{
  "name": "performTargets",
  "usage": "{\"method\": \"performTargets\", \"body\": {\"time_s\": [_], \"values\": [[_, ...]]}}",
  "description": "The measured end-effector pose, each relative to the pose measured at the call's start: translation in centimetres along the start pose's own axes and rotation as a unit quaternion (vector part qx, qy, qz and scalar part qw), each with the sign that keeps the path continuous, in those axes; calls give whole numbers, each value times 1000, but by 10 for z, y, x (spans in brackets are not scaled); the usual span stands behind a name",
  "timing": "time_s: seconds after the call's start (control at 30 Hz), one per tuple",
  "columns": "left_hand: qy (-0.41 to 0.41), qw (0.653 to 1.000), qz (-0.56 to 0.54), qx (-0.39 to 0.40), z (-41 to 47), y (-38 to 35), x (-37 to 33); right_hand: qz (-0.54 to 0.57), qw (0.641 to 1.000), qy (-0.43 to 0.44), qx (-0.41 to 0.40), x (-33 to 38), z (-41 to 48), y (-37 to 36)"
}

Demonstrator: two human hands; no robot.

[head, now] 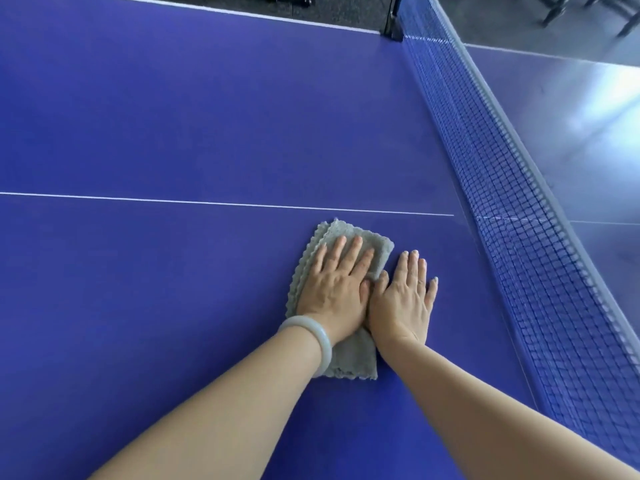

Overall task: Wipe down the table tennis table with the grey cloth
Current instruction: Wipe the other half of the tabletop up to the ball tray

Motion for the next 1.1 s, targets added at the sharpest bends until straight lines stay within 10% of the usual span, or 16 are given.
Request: {"method": "performTargets", "body": {"time_s": [0.27,0.53,0.63,0.83,0.93,1.1], "values": [[23,1000,8,-14,55,6,24,-18,1000,4,-5,-3,2,0],[250,966,35,-58,-81,25,205,-48,999,8,-12,-2,2,-5],[291,955,36,-52,-97,21,158,-48,999,5,-6,-3,4,-5],[44,998,3,-37,-136,-13,-57,-13,1000,14,7,1,1,2],[21,999,8,-47,-169,-8,-18,0,1000,18,7,2,0,2],[211,975,67,-26,-206,0,99,-13,1000,18,0,4,0,1]]}}
Point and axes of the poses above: each hand's wrist, its own z-axis towards the middle knuckle, its own y-axis out of the back of the hand, x = y × z, the point moved 8 cm from there along z, towards the middle knuckle, and after that the axes turned 4 degrees about z, right-handed, at the moved point
